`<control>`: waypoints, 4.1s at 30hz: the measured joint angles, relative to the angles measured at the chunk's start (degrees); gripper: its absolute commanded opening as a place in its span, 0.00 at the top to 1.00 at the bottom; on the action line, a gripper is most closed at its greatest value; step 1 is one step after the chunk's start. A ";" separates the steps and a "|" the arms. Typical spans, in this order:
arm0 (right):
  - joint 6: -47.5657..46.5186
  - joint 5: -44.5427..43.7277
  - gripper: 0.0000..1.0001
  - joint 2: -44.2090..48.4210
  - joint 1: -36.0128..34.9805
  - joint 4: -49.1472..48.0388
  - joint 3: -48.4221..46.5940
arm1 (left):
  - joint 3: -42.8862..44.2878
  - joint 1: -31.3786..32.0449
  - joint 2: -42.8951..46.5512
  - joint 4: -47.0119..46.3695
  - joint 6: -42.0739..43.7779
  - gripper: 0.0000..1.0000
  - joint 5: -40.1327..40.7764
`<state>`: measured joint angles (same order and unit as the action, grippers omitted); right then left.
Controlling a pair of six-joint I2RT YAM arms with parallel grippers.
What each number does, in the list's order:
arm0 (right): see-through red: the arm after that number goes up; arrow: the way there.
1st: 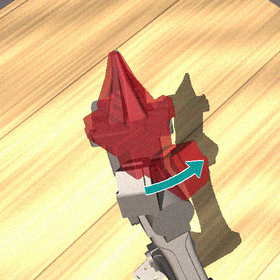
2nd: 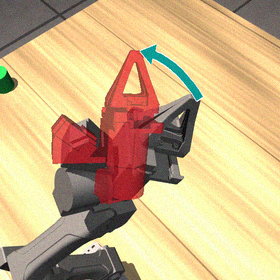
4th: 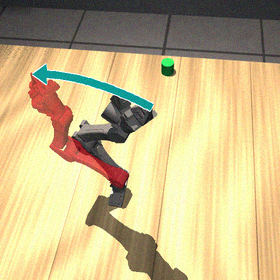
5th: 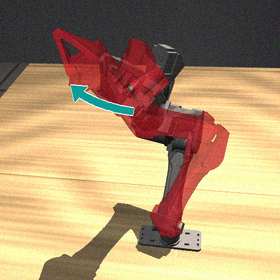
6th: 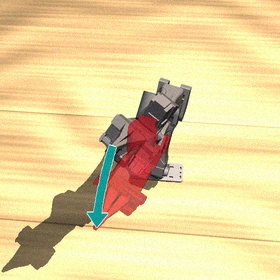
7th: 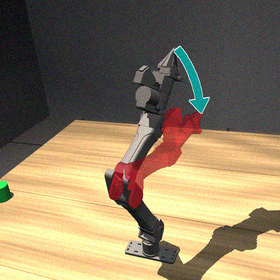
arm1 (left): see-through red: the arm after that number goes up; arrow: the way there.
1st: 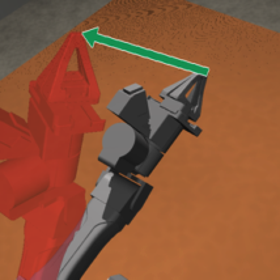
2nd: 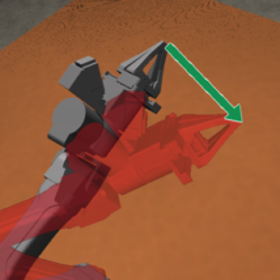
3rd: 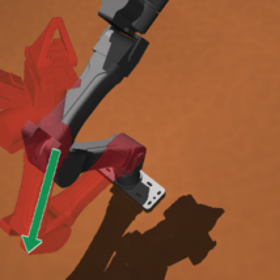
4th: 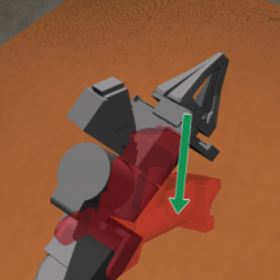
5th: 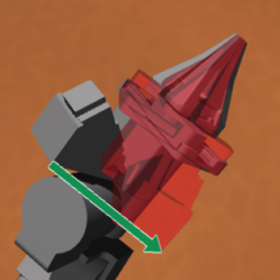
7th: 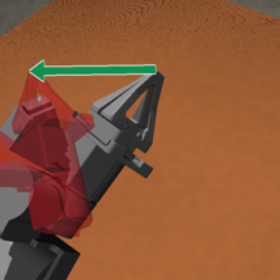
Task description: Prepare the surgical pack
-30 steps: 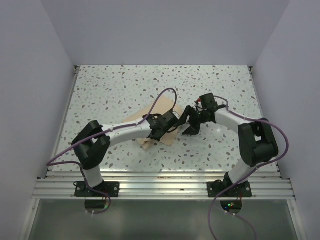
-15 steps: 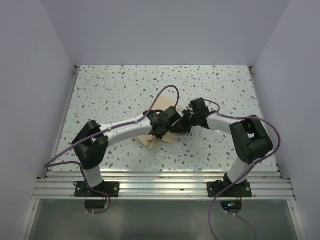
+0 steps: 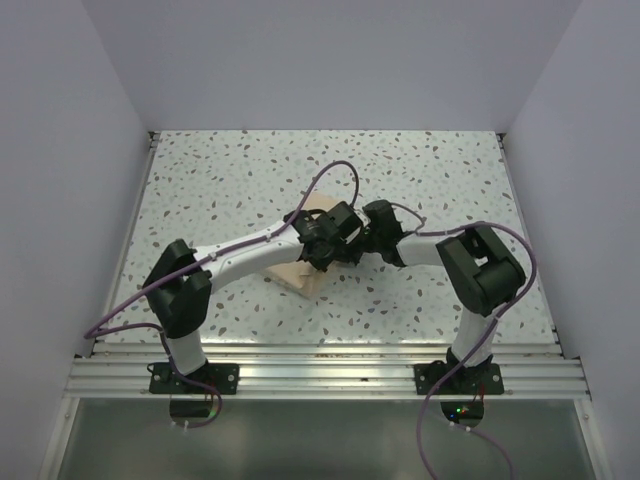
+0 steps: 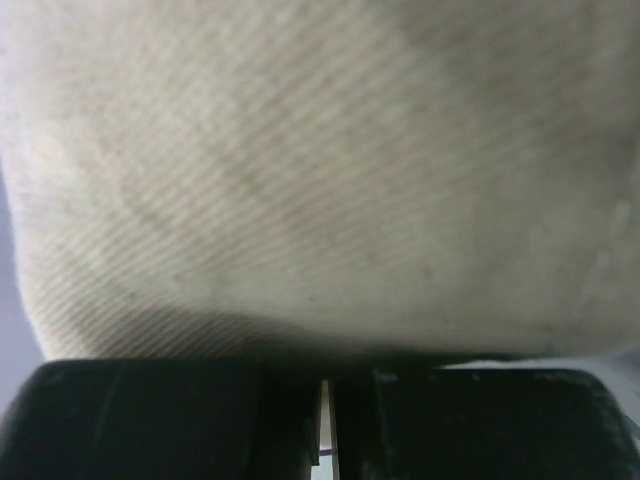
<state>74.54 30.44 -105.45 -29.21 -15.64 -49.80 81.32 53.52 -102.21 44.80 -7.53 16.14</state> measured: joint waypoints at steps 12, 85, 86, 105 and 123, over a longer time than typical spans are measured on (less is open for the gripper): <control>7.45 2.32 0.70 -8.02 -1.73 -16.90 0.15 | 0.15 -0.98 -0.42 0.90 0.28 1.00 -0.37; -24.52 5.27 1.00 -0.13 9.25 11.28 -7.26 | -4.55 -4.92 3.13 -2.78 -0.33 1.00 -10.84; -23.82 5.40 1.00 -1.18 7.78 10.36 -8.04 | -4.20 -4.98 3.13 -2.49 -0.33 1.00 -10.91; -11.69 6.99 1.00 -7.87 2.45 -4.28 -6.56 | -2.97 -5.49 2.58 -0.83 -0.35 1.00 -11.65; -22.56 4.68 1.00 -6.16 8.55 13.07 -16.39 | -4.37 -5.38 3.26 -2.01 -0.35 1.00 -11.91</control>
<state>51.99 35.11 -111.61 -20.67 -2.57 -66.19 76.95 48.14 -98.96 42.78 -7.88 4.23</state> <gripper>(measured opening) 0.007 0.160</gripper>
